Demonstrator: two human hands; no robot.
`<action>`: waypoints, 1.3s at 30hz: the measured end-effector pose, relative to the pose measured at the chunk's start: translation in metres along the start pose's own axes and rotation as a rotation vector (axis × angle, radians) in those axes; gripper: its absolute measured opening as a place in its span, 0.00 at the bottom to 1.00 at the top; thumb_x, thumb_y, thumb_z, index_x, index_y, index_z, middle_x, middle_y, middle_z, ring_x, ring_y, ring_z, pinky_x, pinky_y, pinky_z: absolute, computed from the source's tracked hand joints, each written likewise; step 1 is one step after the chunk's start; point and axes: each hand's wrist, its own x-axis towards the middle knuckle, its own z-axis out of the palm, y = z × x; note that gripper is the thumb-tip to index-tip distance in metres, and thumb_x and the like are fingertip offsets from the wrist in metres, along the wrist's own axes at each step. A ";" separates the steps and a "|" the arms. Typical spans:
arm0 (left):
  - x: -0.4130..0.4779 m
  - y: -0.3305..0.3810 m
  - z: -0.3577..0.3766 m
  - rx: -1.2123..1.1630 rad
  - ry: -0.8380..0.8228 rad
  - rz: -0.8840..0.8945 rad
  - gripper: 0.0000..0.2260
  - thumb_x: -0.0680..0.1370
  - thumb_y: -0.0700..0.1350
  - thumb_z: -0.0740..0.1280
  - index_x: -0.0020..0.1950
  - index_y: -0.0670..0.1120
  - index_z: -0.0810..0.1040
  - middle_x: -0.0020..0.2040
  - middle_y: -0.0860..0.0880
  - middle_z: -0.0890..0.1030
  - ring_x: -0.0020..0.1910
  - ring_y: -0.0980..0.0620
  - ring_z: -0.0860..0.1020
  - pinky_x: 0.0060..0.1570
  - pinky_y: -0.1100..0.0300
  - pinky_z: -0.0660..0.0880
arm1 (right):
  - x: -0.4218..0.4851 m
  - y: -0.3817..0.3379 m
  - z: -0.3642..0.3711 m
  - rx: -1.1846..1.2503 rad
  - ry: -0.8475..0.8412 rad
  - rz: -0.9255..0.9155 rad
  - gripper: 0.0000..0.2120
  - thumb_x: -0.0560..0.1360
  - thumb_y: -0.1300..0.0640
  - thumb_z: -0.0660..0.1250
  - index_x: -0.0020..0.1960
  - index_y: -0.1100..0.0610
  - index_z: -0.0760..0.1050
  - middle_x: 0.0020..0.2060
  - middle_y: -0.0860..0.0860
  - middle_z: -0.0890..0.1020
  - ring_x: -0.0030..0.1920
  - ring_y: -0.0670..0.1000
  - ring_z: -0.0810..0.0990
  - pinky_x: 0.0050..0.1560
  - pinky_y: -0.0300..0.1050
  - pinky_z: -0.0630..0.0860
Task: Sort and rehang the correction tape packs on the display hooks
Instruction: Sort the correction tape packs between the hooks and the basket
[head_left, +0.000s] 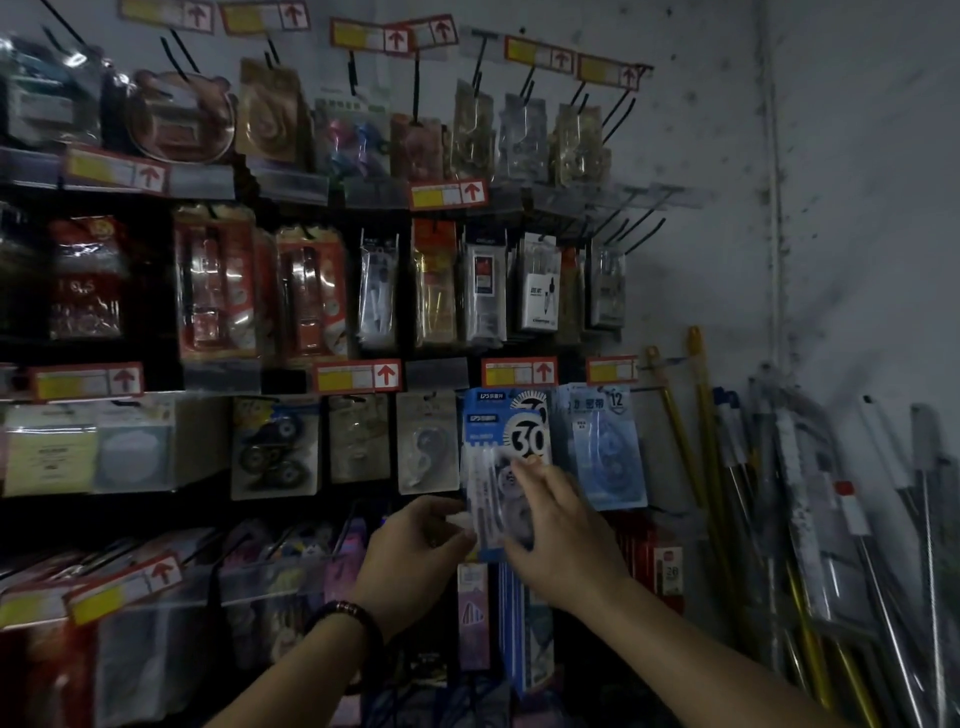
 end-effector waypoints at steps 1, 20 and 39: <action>-0.001 -0.002 -0.003 0.126 0.019 0.036 0.12 0.80 0.48 0.75 0.63 0.52 0.82 0.49 0.54 0.87 0.47 0.56 0.85 0.48 0.63 0.83 | 0.002 0.004 0.001 -0.036 -0.004 0.022 0.42 0.80 0.40 0.67 0.85 0.48 0.50 0.78 0.45 0.59 0.78 0.50 0.61 0.69 0.46 0.73; 0.000 -0.016 -0.040 0.668 -0.027 0.143 0.11 0.78 0.55 0.70 0.61 0.58 0.81 0.54 0.58 0.85 0.54 0.55 0.84 0.54 0.54 0.83 | 0.049 0.009 0.000 -0.186 -0.033 0.112 0.40 0.81 0.45 0.68 0.84 0.52 0.51 0.79 0.51 0.57 0.75 0.57 0.64 0.67 0.56 0.77; -0.057 -0.037 -0.047 0.753 -0.156 0.067 0.10 0.80 0.54 0.68 0.60 0.57 0.83 0.57 0.57 0.86 0.56 0.51 0.84 0.55 0.52 0.82 | 0.038 -0.011 0.000 -0.258 -0.071 0.149 0.38 0.76 0.49 0.75 0.78 0.54 0.58 0.74 0.58 0.64 0.68 0.61 0.73 0.60 0.54 0.79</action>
